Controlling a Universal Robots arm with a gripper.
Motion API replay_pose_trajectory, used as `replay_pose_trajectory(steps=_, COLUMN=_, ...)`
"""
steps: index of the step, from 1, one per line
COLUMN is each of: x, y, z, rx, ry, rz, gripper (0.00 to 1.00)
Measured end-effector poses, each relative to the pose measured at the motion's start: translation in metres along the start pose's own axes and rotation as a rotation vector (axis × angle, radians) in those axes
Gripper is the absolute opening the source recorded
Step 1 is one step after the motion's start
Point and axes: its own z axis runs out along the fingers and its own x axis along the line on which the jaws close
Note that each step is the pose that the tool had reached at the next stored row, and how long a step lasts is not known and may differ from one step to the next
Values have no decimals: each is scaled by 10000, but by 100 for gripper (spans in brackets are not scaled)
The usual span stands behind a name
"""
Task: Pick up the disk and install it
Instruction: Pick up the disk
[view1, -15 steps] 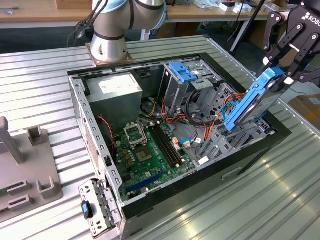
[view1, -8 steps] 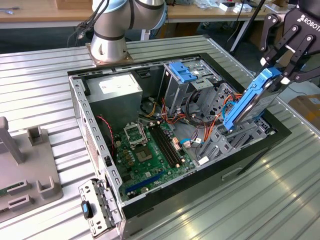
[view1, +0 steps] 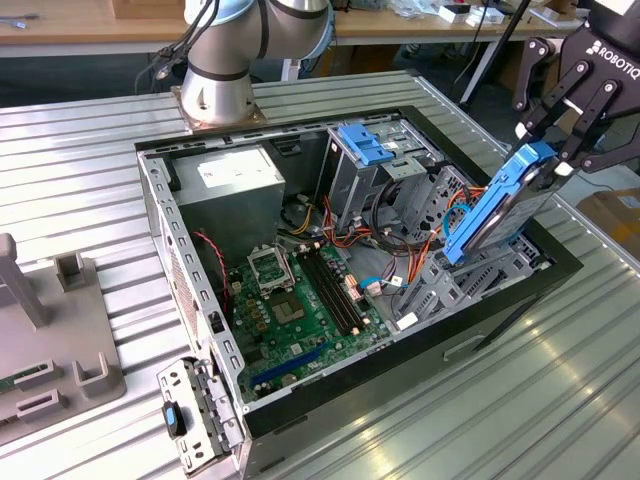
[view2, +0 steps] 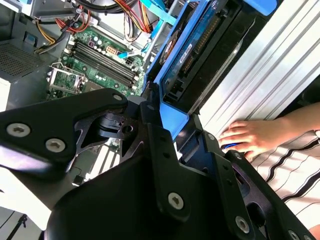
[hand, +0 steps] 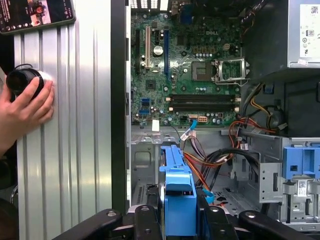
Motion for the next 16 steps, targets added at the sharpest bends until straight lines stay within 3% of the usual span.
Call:
replay_pose_trajectory(steps=6, x=-42, y=14, z=44, rx=0, ry=7, rz=-2, gripper=37)
replay_pose_trajectory(steps=16, x=-41, y=0, z=91, rx=-1, ry=44, rz=-16, gripper=37)
